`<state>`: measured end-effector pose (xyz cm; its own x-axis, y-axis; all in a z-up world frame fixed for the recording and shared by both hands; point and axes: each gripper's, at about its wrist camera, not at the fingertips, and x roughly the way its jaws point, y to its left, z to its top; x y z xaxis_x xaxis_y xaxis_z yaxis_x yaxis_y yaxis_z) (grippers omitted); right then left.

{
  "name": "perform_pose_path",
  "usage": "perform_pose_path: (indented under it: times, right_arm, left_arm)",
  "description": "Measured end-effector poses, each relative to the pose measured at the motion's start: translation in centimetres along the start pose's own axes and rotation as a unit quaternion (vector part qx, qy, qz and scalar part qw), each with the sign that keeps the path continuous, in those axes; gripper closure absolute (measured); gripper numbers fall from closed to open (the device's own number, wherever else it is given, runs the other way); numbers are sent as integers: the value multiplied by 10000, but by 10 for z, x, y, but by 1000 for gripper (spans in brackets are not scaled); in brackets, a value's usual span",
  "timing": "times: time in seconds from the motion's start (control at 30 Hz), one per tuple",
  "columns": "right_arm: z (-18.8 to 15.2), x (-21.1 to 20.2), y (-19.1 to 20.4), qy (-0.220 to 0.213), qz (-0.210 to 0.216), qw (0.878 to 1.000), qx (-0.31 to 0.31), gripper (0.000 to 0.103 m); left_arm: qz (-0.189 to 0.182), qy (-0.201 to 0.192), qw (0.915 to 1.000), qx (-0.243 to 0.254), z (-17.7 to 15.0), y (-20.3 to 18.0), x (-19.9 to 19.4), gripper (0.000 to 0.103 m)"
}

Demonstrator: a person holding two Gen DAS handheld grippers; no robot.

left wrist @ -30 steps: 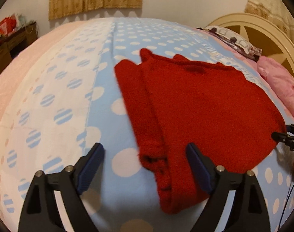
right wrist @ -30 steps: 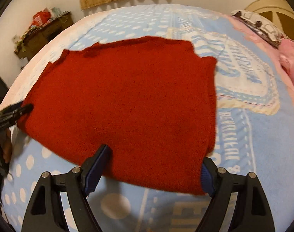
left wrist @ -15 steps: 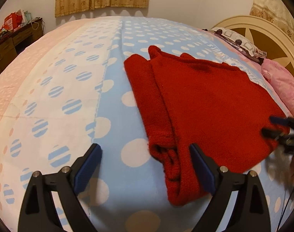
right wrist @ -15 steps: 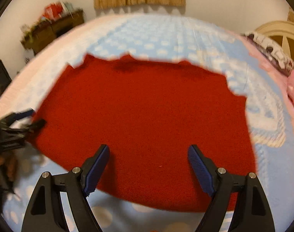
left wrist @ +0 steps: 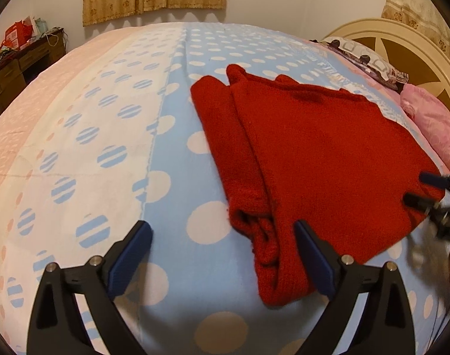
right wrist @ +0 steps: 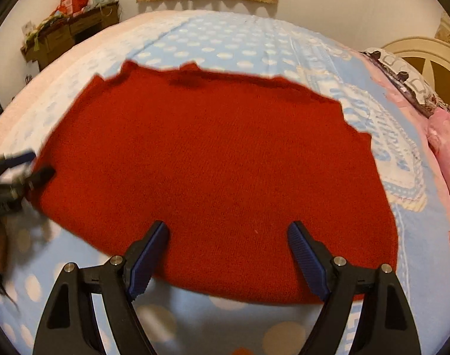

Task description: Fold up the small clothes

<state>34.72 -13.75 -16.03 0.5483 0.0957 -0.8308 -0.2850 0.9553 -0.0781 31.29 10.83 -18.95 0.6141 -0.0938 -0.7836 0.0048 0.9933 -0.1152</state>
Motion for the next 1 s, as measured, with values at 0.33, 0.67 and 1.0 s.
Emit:
perform_pose_path:
  times: [0.33,0.67,1.0]
  right_arm:
    - [13,25,56,-82,227,9990,-380,19]
    - [-4,16,54,-99,341,9985,-427,19]
    - [-6,-23,74,-654,484,9937,-766,19]
  left_arm:
    - [21,48,10000,42,-5,0,-2,1]
    - [-68,69,10000,11,-12,5,-8,0]
    - [-451,-395,9897,-1300,-17,53,-27,0]
